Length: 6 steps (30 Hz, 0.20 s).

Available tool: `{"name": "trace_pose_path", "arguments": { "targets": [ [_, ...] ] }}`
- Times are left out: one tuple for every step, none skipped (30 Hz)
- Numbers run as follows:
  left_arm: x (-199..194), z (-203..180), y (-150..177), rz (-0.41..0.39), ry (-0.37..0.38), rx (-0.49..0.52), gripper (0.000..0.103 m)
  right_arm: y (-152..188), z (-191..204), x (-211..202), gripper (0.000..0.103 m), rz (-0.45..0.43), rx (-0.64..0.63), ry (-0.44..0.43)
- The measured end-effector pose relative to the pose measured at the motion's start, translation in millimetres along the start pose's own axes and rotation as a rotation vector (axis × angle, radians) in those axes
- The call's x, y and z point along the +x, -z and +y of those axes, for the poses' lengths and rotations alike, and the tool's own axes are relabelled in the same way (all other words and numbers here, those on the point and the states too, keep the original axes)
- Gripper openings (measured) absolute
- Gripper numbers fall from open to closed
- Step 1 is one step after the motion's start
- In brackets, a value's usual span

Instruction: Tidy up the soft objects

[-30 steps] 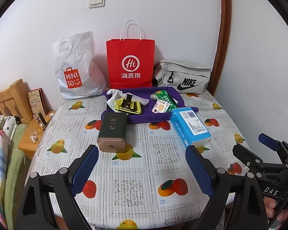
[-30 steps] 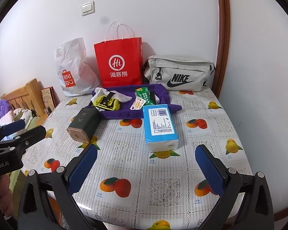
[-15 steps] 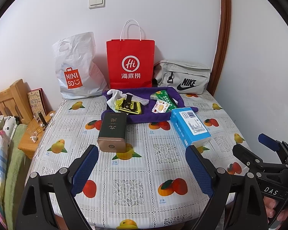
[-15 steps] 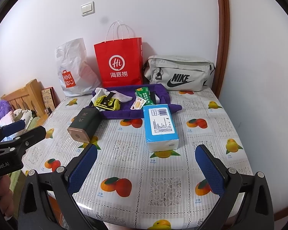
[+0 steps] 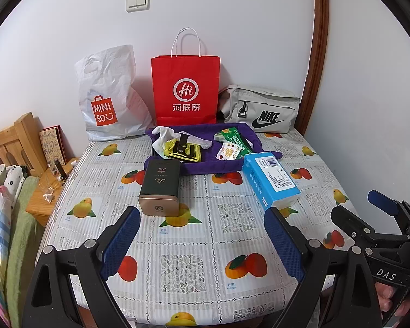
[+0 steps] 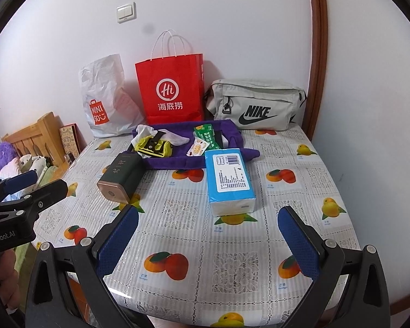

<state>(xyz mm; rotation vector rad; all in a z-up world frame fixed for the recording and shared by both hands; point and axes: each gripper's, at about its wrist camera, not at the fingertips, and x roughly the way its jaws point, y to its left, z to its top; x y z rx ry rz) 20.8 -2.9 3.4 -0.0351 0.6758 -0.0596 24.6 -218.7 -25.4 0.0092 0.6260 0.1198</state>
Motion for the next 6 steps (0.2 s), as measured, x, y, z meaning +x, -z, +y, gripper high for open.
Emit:
{"name": "trace_pose_path", "arguments": {
  "targets": [
    [-0.1, -0.6, 0.5, 0.002, 0.001, 0.000, 0.092, -0.1, 0.4, 0.5, 0.101, 0.001, 0.000, 0.000],
    [0.2, -0.9, 0.9, 0.004, 0.001, 0.000, 0.092, 0.0, 0.7, 1.0, 0.101, 0.003, 0.000, 0.000],
    [0.8, -0.5, 1.4, 0.005, 0.001, -0.001, 0.092, 0.4, 1.2, 1.9, 0.101, 0.005, 0.000, -0.002],
    [1.9, 0.2, 1.7, 0.006, 0.001, -0.001, 0.092, 0.4, 1.7, 3.2, 0.101, 0.007, -0.001, -0.004],
    [2.9, -0.3, 2.5, 0.008, 0.002, 0.001, 0.092, 1.0, 1.7, 4.1, 0.101, 0.009, -0.001, -0.005],
    [5.8, 1.0, 1.9, 0.012, 0.003, 0.004, 0.092, 1.5, 2.0, 6.5, 0.101, 0.013, -0.002, -0.005]
  ]
}}
